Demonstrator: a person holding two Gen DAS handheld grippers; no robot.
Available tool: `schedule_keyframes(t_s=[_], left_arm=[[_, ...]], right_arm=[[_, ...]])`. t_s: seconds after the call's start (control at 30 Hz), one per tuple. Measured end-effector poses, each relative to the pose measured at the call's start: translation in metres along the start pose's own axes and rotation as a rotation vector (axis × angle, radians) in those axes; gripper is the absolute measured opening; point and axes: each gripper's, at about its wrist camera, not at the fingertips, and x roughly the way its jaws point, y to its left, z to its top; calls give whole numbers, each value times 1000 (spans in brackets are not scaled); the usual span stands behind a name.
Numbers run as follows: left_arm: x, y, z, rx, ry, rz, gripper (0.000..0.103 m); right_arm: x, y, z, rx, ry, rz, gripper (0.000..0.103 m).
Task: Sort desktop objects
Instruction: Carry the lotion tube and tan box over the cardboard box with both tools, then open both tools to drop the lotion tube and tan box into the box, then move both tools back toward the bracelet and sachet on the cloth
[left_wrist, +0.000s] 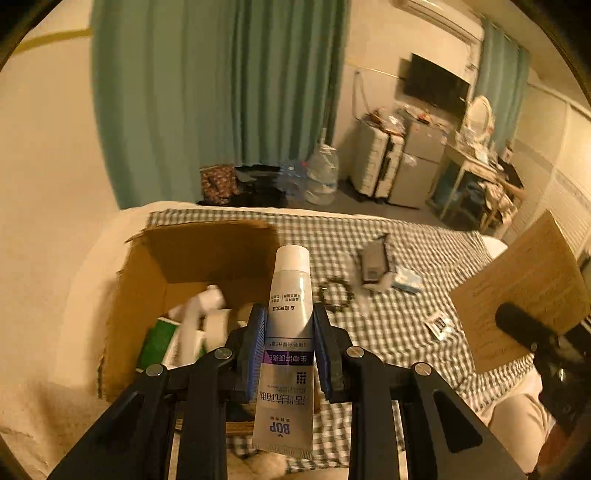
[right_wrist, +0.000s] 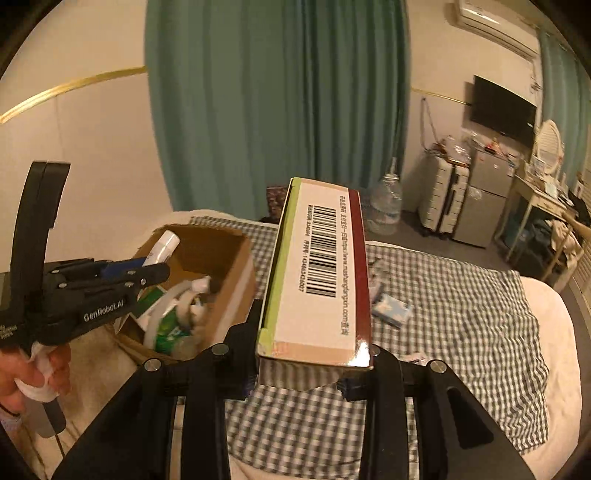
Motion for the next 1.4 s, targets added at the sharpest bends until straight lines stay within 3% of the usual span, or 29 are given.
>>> schedule_keyframes(t_s=[0.4, 0.6, 0.7, 0.73, 0.77, 0.8, 0.83, 0.87, 0.93, 1.0, 1.17, 1.4], left_arm=[[38, 60, -27, -64, 35, 42, 25], [58, 77, -36, -106, 61, 37, 25], [64, 84, -40, -112, 64, 75, 27], [67, 86, -40, -116, 66, 88, 32], [68, 90, -41, -126, 68, 91, 53], [70, 95, -42, -154, 72, 97, 69], [71, 100, -44, -177, 73, 108, 95], [70, 106, -45, -213, 68, 132, 100], [69, 115, -47, -259, 61, 129, 100], [70, 120, -47, -281, 68, 135, 100], [68, 114, -48, -264, 71, 151, 100], [57, 61, -40, -132, 48, 110, 100]], right_arm=[[71, 81, 8, -78, 100, 127, 32], [115, 101, 11, -94, 153, 134, 32], [136, 106, 17, -85, 172, 133, 33], [141, 107, 19, -79, 175, 138, 34], [145, 109, 21, -72, 175, 137, 37], [145, 109, 23, -60, 163, 132, 55], [147, 109, 25, -51, 147, 121, 71], [144, 112, 27, -46, 119, 97, 95], [133, 110, 30, -46, 31, 44, 96], [126, 108, 34, -53, -4, 27, 96], [116, 84, 31, -1, -7, -2, 96], [91, 26, 7, 76, 24, -82, 97]])
